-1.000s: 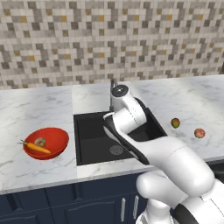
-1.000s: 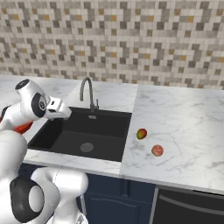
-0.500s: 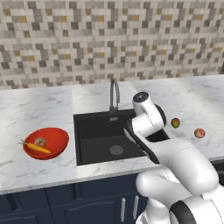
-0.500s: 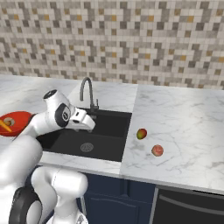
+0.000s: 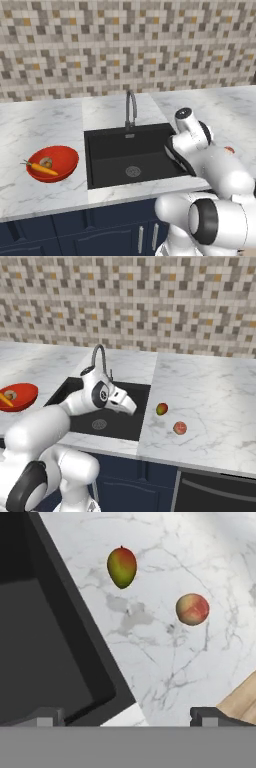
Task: There is a mixed pile of frozen fruits and vegetables on the counter. Locate all the frozen vegetables and place the items in a bowl on the counter. Take all the frozen fruits and defrost them in a running sink.
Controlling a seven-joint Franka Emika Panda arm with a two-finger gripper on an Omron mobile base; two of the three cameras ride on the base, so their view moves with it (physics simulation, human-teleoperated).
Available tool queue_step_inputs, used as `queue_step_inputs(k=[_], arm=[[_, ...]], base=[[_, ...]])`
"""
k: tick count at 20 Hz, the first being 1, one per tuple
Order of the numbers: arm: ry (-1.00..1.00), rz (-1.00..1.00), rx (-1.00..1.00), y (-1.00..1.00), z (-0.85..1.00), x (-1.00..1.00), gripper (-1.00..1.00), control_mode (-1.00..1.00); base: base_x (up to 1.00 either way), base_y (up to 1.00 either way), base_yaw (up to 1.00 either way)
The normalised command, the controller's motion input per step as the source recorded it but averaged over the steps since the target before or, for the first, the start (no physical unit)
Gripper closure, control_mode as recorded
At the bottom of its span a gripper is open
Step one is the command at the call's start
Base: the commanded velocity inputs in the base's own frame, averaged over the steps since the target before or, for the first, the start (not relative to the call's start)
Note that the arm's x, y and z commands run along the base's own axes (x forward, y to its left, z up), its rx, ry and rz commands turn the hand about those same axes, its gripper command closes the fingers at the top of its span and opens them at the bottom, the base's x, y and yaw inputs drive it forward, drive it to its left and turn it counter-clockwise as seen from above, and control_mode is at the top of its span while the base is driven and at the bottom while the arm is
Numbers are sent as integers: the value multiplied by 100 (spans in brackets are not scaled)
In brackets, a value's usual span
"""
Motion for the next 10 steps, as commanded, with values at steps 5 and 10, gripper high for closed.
queue_step_inputs(k=[5, 10], arm=[[0, -10, 1, -93, 1, 0, -100, -100], [0, -4, 2, -73, 0, 0, -100, -100]], base=[[0, 0, 0], [0, 0, 0]])
